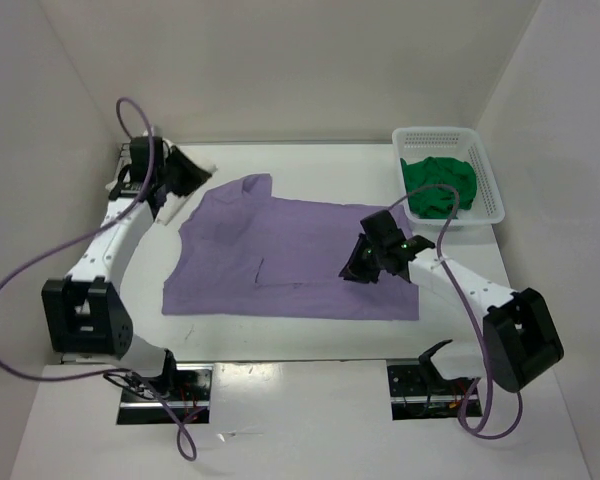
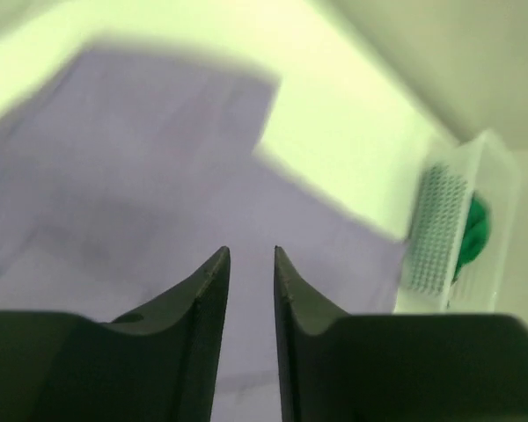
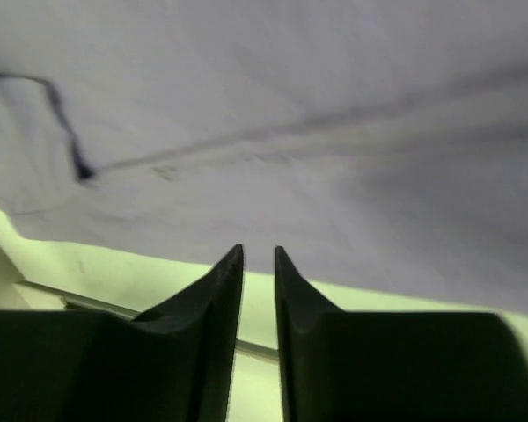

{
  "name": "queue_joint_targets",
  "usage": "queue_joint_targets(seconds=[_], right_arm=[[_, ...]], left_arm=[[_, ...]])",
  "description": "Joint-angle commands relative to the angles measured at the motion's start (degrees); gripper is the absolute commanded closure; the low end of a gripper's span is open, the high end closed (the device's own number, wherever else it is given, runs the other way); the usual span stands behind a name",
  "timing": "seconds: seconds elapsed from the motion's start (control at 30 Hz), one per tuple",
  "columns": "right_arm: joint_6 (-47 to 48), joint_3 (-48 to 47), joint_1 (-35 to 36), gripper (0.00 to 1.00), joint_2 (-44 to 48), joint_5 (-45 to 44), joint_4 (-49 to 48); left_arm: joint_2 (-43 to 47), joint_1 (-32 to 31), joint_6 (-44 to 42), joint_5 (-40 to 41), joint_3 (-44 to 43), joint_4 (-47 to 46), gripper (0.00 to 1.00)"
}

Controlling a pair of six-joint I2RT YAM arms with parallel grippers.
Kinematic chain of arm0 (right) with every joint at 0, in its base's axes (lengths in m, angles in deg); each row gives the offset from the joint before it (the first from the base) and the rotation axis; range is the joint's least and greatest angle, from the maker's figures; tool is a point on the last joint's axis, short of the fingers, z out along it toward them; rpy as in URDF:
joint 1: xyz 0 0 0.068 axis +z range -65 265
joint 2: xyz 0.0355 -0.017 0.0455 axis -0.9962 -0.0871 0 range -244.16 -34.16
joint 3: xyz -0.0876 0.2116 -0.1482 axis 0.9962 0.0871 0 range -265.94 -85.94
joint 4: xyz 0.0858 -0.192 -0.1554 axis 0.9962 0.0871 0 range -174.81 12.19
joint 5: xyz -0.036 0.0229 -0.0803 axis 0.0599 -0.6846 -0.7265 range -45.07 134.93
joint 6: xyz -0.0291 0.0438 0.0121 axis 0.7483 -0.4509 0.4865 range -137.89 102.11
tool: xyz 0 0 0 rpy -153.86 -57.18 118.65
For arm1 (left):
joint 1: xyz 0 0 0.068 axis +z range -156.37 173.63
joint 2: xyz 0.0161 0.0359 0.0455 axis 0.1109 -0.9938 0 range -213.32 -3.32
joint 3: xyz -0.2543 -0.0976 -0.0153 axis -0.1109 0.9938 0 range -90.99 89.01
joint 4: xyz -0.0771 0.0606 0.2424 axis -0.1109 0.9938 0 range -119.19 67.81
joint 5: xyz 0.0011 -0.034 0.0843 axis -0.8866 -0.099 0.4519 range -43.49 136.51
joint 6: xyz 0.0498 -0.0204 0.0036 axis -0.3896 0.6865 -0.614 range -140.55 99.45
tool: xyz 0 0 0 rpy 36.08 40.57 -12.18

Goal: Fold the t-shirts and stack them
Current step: Fold the flattened tshirt in 1/3 of the way, then grap the side of the flattened tshirt furthest away from the robot with both arms

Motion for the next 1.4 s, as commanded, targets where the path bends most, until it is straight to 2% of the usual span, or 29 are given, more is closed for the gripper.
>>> queue_joint_targets(seconds=[0.0,0.03,0.07,0.1,0.17,0.2,0.3,0.33,0.37,0.43,0.47,0.5,0.7,0.9,1.07,1.13,1.17,1.27,1.37], right_arm=[[4.8,-6.3,-0.7,0.78,-4.4,0.8,-3.1],[6.2,-8.3,-0.7,0.78,-5.6,0.8,-3.1],[6.2,-9.0,-0.7,0.79,-7.2,0.8,-3.1],[6.8,-9.5,-1.3,0.79,-7.3,0.8,-3.1],[6.8,-9.5,-1.3,0.79,-7.3,0.8,-3.7],[6.8,-9.5,-1.3,0.79,-7.3,0.8,-4.4],[6.8,-9.5,-1.3,0.79,-8.4,2.3,-4.9],[6.8,-8.9,-1.3,0.79,-8.4,3.0,-4.9],[6.3,-8.9,-1.3,0.79,-8.4,3.0,-4.9],[6.3,-8.3,-1.3,0.79,-8.4,3.0,-4.3],[6.3,-8.3,-1.3,0.79,-8.4,3.0,-4.3],[6.3,-7.8,-1.3,0.79,-8.4,3.0,-4.3],[6.3,-7.2,-1.3,0.79,-6.6,3.0,-3.8],[6.3,-7.2,-1.3,0.79,-6.5,3.5,-3.8],[6.3,-7.2,-1.3,0.79,-5.4,4.1,-3.2],[6.3,-7.2,-1.3,0.79,-4.9,4.1,-2.7],[6.3,-7.2,-1.3,0.79,-4.9,4.1,-2.7],[6.3,-6.6,-1.3,0.79,-4.3,3.6,-2.7],[6.3,-6.1,-1.3,0.78,-3.7,3.6,-2.7]], left_arm=[[-11.0,-2.8,-5.1,3.1,-9.6,-11.5,0.65],[-17.8,-3.4,-7.3,4.6,-12.7,-11.5,0.64],[-21.3,-3.4,-8.6,4.7,-19.9,-11.0,0.63],[-28.0,-4.0,-9.9,4.7,-23.5,-11.0,0.57],[-33.9,-5.6,-14.3,4.7,-30.3,-10.5,0.51],[-39.1,-6.6,-15.6,4.7,-37.0,-9.7,0.48],[-47.2,-8.9,-20.2,5.7,-45.7,-8.0,0.36],[-48.8,-9.5,-23.5,5.7,-51.2,-8.0,0.32],[-50.3,-10.2,-25.5,5.7,-53.8,-6.5,0.24],[-55.1,-13.0,-30.4,7.6,-59.3,-4.2,0.18],[-57.7,-14.0,-35.6,10.0,-64.1,-1.7,0.15],[-58.4,-15.4,-37.7,11.0,-65.2,-1.0,0.11],[-59.0,-16.0,-42.2,12.4,-60.5,-2.0,0.07],[-61.0,-16.5,-44.0,13.9,-60.0,-2.6,0.04],[-64.7,-16.6,-44.0,14.4,-62.9,-2.1,0.05],[-65.8,-16.6,-44.5,13.3,-63.7,-1.3,0.14],[-65.8,-17.2,-45.4,13.3,-63.1,-1.3,0.22],[-65.2,-18.4,-46.7,13.3,-59.6,-2.0,0.3],[-65.2,-18.4,-47.3,16.1,-59.6,-2.0,0.46]])
